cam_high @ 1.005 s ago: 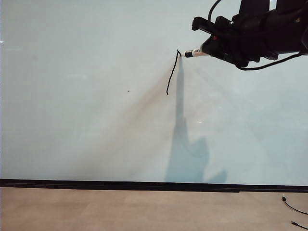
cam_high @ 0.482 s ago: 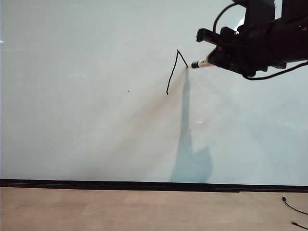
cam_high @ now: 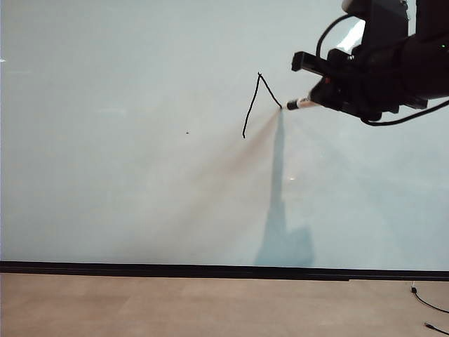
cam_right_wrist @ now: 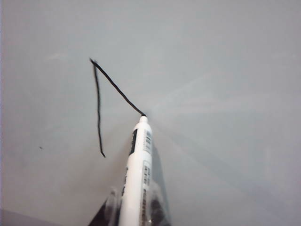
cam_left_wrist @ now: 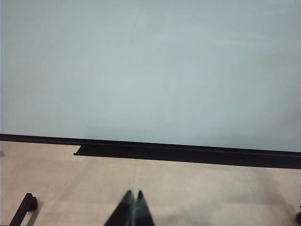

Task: Pick up the pen on the shelf to the right of the whiteboard and write the letter A.

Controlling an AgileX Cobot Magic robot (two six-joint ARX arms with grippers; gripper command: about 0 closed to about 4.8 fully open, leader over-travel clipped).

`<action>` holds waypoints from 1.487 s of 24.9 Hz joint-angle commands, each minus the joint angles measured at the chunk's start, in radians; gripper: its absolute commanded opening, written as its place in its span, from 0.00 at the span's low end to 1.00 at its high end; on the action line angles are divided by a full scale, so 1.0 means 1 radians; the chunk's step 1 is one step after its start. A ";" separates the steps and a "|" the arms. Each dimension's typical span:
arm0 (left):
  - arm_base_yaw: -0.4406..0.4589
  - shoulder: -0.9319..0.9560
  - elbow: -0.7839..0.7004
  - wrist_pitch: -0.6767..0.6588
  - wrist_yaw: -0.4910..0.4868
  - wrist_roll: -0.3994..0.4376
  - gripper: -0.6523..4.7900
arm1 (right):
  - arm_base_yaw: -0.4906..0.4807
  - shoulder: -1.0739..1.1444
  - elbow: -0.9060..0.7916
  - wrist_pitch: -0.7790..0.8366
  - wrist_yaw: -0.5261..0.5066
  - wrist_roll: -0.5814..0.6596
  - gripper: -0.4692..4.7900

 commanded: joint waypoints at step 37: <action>0.000 0.000 0.003 0.009 0.004 0.005 0.11 | -0.005 -0.005 -0.029 -0.042 0.064 0.035 0.07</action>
